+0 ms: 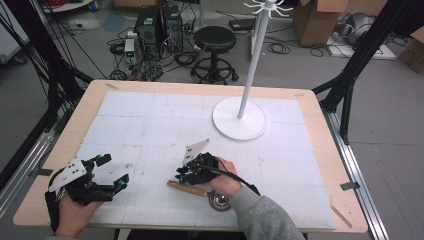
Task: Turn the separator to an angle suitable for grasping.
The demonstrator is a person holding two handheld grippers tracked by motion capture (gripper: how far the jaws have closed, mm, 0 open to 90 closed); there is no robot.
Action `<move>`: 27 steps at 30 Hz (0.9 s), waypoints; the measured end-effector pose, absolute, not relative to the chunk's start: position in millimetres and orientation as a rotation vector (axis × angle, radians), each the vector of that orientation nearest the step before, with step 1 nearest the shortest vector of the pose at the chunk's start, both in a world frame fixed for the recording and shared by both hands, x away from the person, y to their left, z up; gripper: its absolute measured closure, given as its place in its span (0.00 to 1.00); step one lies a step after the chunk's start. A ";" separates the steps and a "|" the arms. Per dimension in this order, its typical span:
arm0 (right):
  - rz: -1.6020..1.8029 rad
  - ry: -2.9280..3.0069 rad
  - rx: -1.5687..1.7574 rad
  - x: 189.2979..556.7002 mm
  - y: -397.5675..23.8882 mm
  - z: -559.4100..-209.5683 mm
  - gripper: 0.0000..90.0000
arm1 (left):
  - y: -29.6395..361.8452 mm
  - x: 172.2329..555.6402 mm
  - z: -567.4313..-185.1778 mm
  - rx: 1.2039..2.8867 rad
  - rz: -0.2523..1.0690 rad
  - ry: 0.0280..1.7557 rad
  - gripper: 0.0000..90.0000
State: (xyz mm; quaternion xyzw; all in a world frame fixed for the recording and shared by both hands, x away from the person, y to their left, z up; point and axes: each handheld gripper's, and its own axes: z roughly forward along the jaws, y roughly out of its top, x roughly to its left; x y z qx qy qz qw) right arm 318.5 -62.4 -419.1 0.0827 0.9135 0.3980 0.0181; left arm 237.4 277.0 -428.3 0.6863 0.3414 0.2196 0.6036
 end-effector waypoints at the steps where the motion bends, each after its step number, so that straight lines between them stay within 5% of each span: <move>1: 1.234 2.836 0.262 316.4 -63.7 -418.0 0.73 | 276.8 238.0 -428.3 1.590 0.507 0.787 0.02; 5: 1.238 2.820 0.289 311.9 -70.3 -413.8 0.56 | 275.0 238.6 -428.3 1.591 0.503 0.786 0.02; 6: 1.235 2.804 0.341 310.4 -74.9 -411.3 0.43 | 274.5 238.5 -428.3 1.588 0.500 0.787 0.02; 11: 1.249 2.827 0.367 308.1 -81.4 -407.1 0.36 | 273.9 240.9 -428.0 1.586 0.499 0.780 0.02; 15: 1.191 2.859 0.418 300.2 -83.9 -407.2 0.10 | 271.3 244.0 -428.1 1.584 0.492 0.777 0.02; 18: 1.139 2.874 0.401 296.2 -82.9 -407.9 0.00 | 268.6 247.1 -428.1 1.591 0.488 0.767 0.02; 27: 0.997 2.916 0.391 285.1 -82.1 -406.2 0.00 | 261.7 253.0 -428.2 1.590 0.470 0.758 0.02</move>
